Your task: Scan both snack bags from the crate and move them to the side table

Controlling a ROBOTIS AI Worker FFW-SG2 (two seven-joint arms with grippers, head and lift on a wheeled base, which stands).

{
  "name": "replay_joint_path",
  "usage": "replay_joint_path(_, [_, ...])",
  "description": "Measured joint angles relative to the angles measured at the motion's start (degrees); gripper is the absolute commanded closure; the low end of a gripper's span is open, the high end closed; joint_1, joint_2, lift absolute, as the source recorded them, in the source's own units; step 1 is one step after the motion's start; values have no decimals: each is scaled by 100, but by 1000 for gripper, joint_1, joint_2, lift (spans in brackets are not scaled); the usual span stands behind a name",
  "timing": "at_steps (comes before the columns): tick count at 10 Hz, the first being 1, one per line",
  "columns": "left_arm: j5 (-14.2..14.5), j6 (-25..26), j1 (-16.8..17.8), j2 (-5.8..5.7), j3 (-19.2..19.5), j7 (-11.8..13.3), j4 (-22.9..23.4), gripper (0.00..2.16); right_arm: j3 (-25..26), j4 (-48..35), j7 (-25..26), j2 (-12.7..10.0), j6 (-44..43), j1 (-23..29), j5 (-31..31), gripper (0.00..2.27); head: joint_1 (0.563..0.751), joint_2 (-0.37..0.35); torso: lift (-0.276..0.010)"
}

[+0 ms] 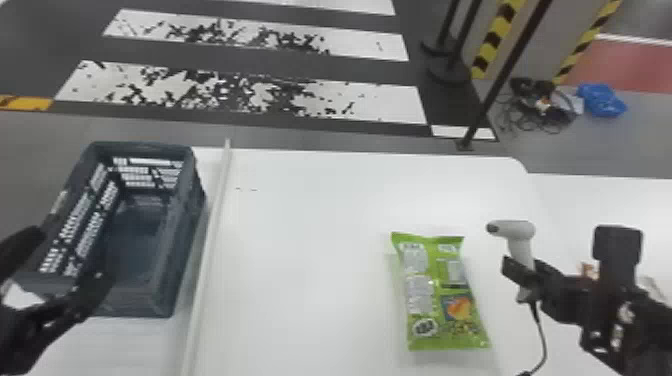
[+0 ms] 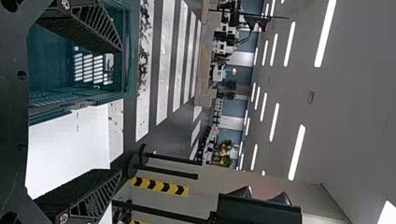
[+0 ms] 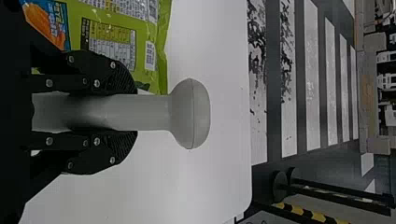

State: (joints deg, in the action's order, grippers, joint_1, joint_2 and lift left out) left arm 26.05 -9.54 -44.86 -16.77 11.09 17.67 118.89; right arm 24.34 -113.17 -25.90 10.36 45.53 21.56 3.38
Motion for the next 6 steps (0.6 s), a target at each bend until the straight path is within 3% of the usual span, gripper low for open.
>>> replay_joint_path(6, [-68,36,-66,25,-9,0,85,76,471,2022,-526,667,-1549,-321,128,2246,695,-326,-29])
